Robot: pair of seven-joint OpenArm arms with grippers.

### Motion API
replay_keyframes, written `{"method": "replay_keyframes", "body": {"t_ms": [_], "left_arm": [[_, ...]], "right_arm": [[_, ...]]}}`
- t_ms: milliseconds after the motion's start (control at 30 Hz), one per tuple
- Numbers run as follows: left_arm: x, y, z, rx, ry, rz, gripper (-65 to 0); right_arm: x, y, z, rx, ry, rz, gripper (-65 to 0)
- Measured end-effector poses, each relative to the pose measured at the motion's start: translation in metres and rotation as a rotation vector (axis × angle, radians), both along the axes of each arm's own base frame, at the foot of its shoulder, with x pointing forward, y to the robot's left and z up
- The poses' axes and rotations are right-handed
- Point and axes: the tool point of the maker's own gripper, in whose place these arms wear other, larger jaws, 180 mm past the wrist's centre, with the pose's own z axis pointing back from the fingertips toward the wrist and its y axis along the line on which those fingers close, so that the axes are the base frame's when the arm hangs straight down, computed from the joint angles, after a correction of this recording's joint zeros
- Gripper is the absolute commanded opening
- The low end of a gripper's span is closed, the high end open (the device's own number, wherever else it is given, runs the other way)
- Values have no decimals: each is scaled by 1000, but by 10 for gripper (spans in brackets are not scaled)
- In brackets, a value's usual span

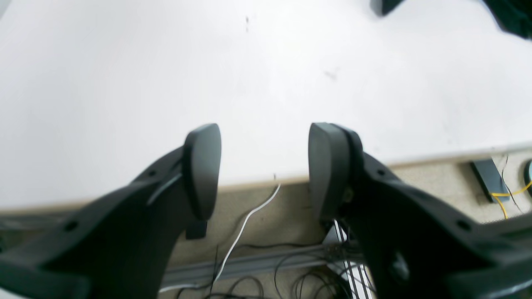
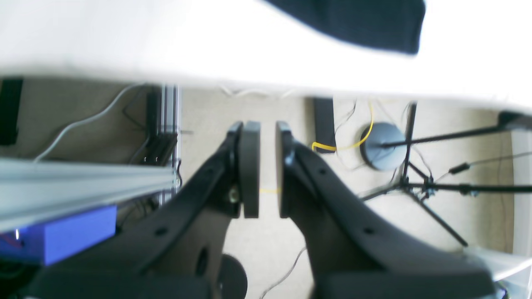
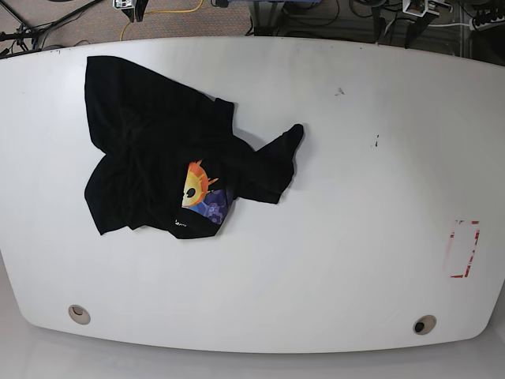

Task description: Fold the T-shirt properly

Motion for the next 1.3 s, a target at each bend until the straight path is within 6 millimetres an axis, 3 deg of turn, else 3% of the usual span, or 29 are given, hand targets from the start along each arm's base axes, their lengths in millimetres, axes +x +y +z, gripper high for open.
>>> {"method": "replay_keyframes", "body": {"t_ms": [233, 600, 933, 1200, 1300], "left_arm": [[5, 3, 0, 5, -6, 6, -333], [24, 3, 3, 5, -61, 11, -331], [45, 4, 12, 4, -125, 32, -330], [50, -2, 19, -8, -145, 20, -329], [55, -3, 22, -8, -161, 19, -321]], "right_arm": [[13, -6, 7, -13, -34, -9, -593], [51, -15, 19, -10, -151, -48, -594], [92, -35, 41, 13, -300, -73, -602], [135, -6, 50, 102, -379, 84, -604], [147, -5, 53, 95, -389, 112, -566]]}}
